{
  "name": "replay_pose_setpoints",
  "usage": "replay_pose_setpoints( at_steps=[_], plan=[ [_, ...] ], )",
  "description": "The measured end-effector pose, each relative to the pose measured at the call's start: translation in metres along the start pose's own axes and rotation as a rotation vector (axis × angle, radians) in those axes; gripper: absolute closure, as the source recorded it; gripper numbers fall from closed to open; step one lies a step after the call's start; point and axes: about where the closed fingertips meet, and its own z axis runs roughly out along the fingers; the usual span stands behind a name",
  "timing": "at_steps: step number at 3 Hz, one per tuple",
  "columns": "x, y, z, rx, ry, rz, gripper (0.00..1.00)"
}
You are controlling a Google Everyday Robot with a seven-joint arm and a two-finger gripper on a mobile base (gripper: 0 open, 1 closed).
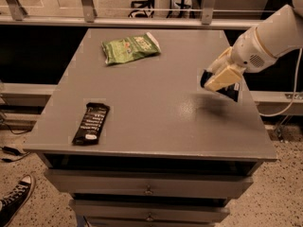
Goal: Move rxbar blueberry near green jalapeno chip bag
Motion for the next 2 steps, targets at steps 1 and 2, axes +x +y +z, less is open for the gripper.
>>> replay_pose_setpoints(
  at_steps=[1, 2],
  plan=[
    [-0.037, -0.047, 0.016, 0.077, -0.071, -0.056, 1.0],
    [-0.084, -0.094, 0.029, 0.143, -0.151, -0.129, 1.0]
  ],
)
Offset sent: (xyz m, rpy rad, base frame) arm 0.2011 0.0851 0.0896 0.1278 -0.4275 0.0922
